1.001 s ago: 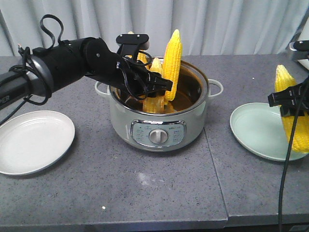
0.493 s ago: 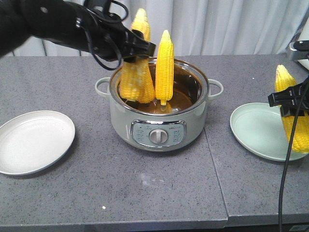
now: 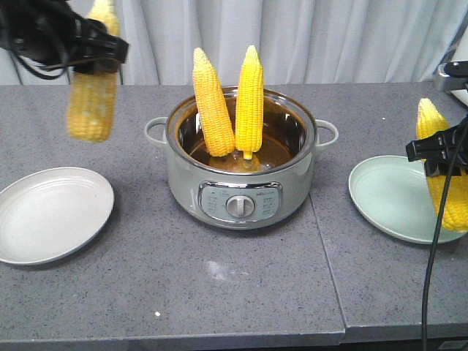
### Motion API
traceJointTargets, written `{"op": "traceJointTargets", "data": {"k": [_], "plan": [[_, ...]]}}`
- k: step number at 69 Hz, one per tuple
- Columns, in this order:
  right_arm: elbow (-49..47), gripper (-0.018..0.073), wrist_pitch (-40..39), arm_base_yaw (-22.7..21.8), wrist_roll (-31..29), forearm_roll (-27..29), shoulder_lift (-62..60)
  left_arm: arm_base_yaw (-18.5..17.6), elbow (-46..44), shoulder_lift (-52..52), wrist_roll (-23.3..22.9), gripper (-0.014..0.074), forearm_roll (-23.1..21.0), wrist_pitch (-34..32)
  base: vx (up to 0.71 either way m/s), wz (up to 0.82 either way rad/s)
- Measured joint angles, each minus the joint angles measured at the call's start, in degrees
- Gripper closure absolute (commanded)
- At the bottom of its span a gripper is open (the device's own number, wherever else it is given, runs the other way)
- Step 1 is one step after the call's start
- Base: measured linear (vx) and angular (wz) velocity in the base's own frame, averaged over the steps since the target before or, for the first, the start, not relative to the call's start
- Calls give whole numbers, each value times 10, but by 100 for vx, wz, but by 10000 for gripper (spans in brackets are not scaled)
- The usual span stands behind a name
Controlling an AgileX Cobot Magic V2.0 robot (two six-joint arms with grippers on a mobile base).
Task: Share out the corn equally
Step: 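Lift the pale corn cob out toward the cream plate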
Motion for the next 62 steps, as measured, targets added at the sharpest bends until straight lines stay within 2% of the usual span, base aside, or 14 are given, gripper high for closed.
{"op": "traceJointTargets", "data": {"k": [17,28,42,62], "plan": [[0,300,0,0,0,0,0,37,99,-69,-25,424,41,-14,0,0],[0,300,0,0,0,0,0,60,200,-124,-39,424,45,-53,0,0],[0,300,0,0,0,0,0,83,305,-169,-45,424,45,-68,0,0],[0,300,0,0,0,0,0,89,431,-208,-46,424,46,-126,0,0]]}}
